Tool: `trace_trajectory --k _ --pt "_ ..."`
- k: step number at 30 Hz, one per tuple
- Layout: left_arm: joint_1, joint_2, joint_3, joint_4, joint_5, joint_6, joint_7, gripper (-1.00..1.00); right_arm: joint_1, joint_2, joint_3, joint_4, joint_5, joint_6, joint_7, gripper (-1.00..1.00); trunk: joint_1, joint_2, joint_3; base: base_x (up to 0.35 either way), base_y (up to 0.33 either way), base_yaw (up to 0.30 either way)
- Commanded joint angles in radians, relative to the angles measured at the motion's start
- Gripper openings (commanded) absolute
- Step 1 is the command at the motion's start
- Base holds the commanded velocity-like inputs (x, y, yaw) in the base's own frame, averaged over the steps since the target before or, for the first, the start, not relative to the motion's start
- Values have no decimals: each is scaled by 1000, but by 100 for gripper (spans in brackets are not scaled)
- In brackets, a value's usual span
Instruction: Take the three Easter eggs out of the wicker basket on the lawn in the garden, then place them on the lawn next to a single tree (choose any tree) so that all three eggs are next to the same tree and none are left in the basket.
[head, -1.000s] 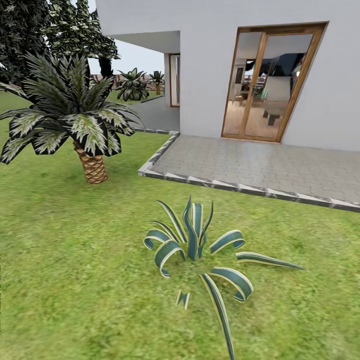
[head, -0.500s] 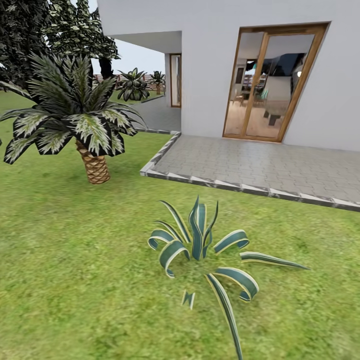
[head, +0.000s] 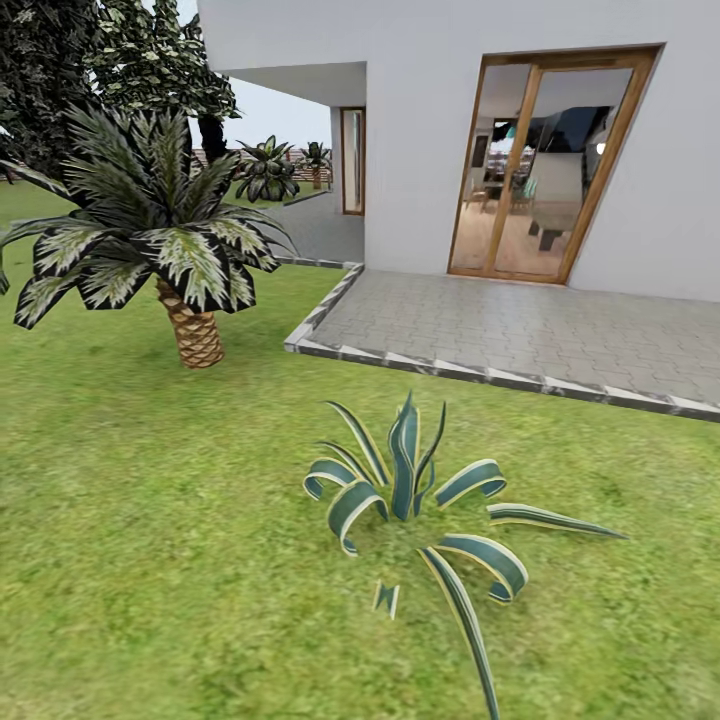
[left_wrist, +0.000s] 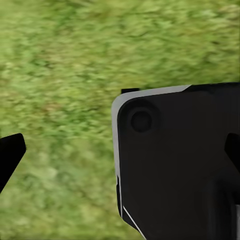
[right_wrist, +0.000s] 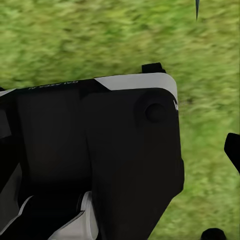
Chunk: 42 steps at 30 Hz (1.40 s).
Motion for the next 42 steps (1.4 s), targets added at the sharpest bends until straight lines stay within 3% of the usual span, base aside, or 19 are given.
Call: trace_trajectory --k 1,42 --pt "-1 0 -4 1 0 -3 1 100 0 1 -5 -2 -1 6 1 100 1 -2 -2 0 93 0" --pt "-1 0 -3 0 1 -3 1 100 0 1 -5 -1 -1 5 1 100 1 -2 -2 -8 103 0"
